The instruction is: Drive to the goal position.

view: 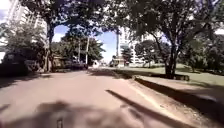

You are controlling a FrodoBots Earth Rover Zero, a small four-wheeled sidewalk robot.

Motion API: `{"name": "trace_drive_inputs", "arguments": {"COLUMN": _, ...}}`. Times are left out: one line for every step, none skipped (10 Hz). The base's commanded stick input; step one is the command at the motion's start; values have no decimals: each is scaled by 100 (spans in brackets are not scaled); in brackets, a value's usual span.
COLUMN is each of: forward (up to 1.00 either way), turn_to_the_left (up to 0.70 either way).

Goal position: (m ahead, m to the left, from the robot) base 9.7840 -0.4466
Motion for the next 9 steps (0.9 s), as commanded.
{"name": "trace_drive_inputs", "arguments": {"forward": 70, "turn_to_the_left": 0}}
{"name": "trace_drive_inputs", "arguments": {"forward": 70, "turn_to_the_left": 0}}
{"name": "trace_drive_inputs", "arguments": {"forward": 70, "turn_to_the_left": 0}}
{"name": "trace_drive_inputs", "arguments": {"forward": 70, "turn_to_the_left": 0}}
{"name": "trace_drive_inputs", "arguments": {"forward": 70, "turn_to_the_left": 0}}
{"name": "trace_drive_inputs", "arguments": {"forward": 70, "turn_to_the_left": 0}}
{"name": "trace_drive_inputs", "arguments": {"forward": 70, "turn_to_the_left": 0}}
{"name": "trace_drive_inputs", "arguments": {"forward": 70, "turn_to_the_left": 0}}
{"name": "trace_drive_inputs", "arguments": {"forward": 70, "turn_to_the_left": 0}}
